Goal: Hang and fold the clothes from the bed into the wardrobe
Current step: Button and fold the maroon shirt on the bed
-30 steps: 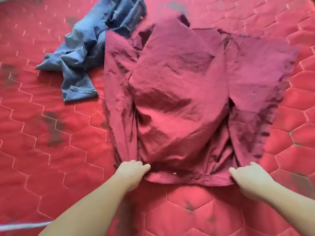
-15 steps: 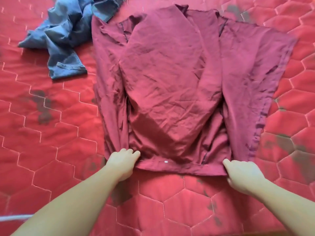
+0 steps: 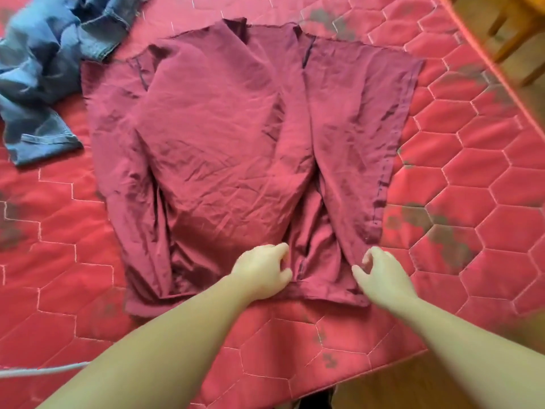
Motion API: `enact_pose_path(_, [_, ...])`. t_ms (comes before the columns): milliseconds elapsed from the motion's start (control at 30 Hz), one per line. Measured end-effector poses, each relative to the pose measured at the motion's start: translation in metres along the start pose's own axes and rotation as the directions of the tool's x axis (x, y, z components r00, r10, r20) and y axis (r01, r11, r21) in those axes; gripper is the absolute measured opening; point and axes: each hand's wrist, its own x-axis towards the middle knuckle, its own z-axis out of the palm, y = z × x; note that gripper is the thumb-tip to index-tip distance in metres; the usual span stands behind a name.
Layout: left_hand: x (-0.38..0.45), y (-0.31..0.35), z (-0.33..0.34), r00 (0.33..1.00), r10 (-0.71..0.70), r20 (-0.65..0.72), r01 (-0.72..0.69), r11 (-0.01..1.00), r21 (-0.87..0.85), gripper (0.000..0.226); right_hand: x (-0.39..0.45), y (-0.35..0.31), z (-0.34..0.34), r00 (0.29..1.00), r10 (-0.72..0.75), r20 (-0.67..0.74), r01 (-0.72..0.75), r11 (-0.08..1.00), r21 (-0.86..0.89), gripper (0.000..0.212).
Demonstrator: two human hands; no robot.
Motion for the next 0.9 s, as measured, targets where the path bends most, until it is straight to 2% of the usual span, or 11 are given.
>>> enact_pose_path(33, [0.009, 0.016, 0.005, 0.999, 0.051, 0.000, -0.051, 0.996, -0.075, 0.021, 0.004, 0.002, 0.001, 0.994, 0.090, -0.068, -0.085, 0.994, 0.070, 0.023])
enact_pose_path(100, [0.023, 0.044, 0.016, 0.993, 0.113, 0.019, -0.108, 0.977, -0.186, 0.023, 0.012, 0.005, 0.006, 0.959, 0.273, -0.072, -0.252, 0.942, 0.223, 0.051])
enact_pose_path(200, [0.035, 0.066, 0.035, 0.986, 0.059, 0.157, 0.009, 0.916, -0.400, 0.037, 0.017, 0.006, 0.018, 0.901, 0.434, 0.002, -0.395, 0.819, 0.417, 0.063])
enact_pose_path(300, [0.036, 0.071, 0.049, 0.971, 0.036, 0.237, 0.069, 0.905, -0.419, 0.050, 0.015, 0.003, 0.024, 0.907, 0.422, 0.024, -0.357, 0.736, 0.575, 0.036])
enact_pose_path(400, [0.031, 0.073, 0.052, 0.958, 0.045, 0.283, 0.084, 0.899, -0.430, 0.091, 0.018, -0.011, 0.016, 0.922, 0.380, 0.078, -0.314, 0.612, 0.726, 0.018])
enact_pose_path(433, [0.028, 0.074, 0.051, 0.967, 0.030, 0.253, 0.083, 0.901, -0.426, 0.096, 0.019, -0.021, 0.012, 0.925, 0.362, 0.111, -0.307, 0.543, 0.782, 0.015])
enact_pose_path(533, [0.025, 0.078, 0.045, 0.997, -0.077, -0.006, 0.065, 0.874, -0.481, 0.063, 0.021, -0.054, -0.003, 0.952, 0.266, 0.152, -0.262, 0.450, 0.854, 0.013])
enact_pose_path(600, [0.024, 0.075, 0.035, 0.983, -0.166, -0.080, 0.080, 0.774, -0.628, 0.038, 0.020, -0.074, -0.013, 0.967, 0.200, 0.160, -0.237, 0.461, 0.855, 0.013])
enact_pose_path(733, [0.020, 0.057, 0.015, 0.983, -0.131, 0.128, 0.169, 0.385, -0.907, 0.023, 0.030, -0.089, -0.020, 0.955, 0.210, 0.207, -0.292, 0.569, 0.769, 0.028])
enact_pose_path(800, [0.015, 0.044, 0.010, 0.973, -0.101, 0.208, 0.229, 0.305, -0.924, 0.015, 0.042, -0.092, -0.016, 0.946, 0.240, 0.218, -0.323, 0.638, 0.699, 0.035])
enact_pose_path(900, [0.008, 0.022, 0.013, 0.924, -0.099, 0.370, 0.382, 0.181, -0.906, 0.012, 0.062, -0.101, -0.011, 0.952, 0.261, 0.158, -0.294, 0.650, 0.700, 0.035])
